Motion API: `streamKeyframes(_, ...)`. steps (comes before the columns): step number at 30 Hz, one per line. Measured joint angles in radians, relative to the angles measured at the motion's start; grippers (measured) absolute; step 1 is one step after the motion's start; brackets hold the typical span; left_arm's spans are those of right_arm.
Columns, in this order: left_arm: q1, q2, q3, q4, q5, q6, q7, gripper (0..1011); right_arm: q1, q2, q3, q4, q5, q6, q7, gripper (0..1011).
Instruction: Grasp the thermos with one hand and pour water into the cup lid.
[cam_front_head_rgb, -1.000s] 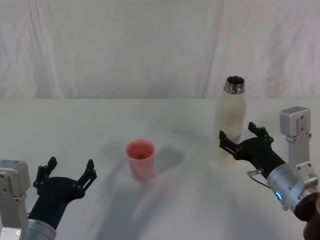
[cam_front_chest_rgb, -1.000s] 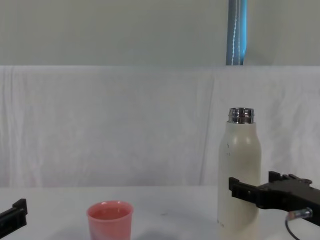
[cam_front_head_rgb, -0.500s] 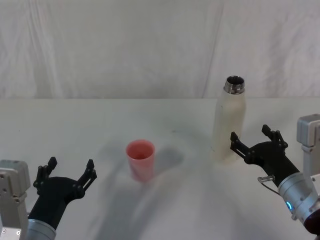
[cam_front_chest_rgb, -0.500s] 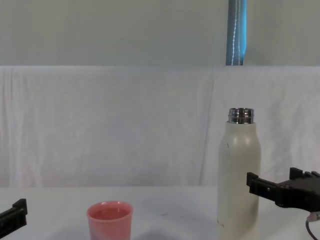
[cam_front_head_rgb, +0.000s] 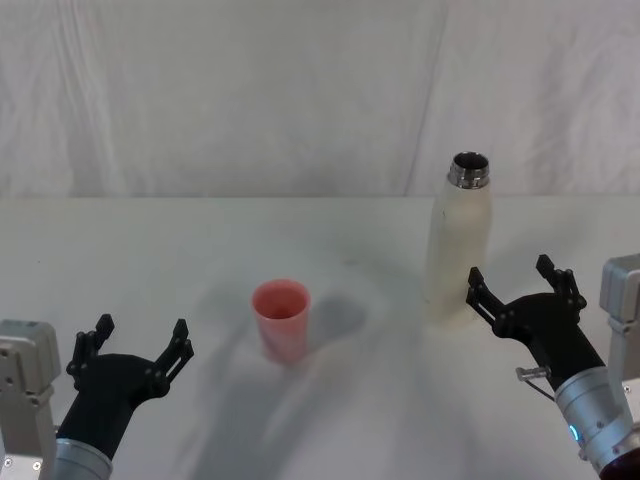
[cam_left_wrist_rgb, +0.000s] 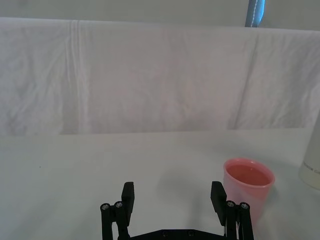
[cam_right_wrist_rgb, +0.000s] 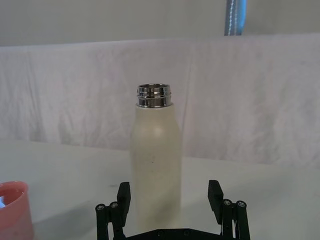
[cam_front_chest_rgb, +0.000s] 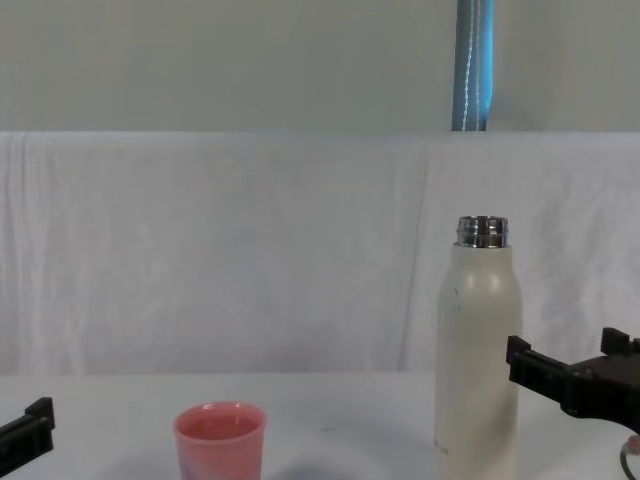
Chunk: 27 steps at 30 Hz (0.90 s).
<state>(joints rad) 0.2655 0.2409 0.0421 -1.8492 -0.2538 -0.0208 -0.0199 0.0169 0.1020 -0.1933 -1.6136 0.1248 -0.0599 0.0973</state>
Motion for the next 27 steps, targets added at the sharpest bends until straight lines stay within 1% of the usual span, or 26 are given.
streamKeyframes(5, 0.000, 0.000, 0.000, 0.000, 0.000, 0.000, 0.000, 1001, -0.017, -0.013, 0.005, -0.008, -0.039, -0.016, -0.021, 1000)
streamKeyframes(9, 0.000, 0.000, 0.000, 0.000, 0.000, 0.000, 0.000, 1001, -0.028, -0.016, 0.011, -0.010, -0.048, -0.024, -0.019, 1000)
streamKeyframes(19, 0.000, 0.000, 0.000, 0.000, 0.000, 0.000, 0.000, 1001, -0.050, -0.005, 0.018, -0.012, -0.034, -0.033, 0.036, 1000)
streamKeyframes(27, 0.000, 0.000, 0.000, 0.000, 0.000, 0.000, 0.000, 1001, -0.061, 0.005, 0.010, -0.008, -0.043, -0.046, 0.049, 1000)
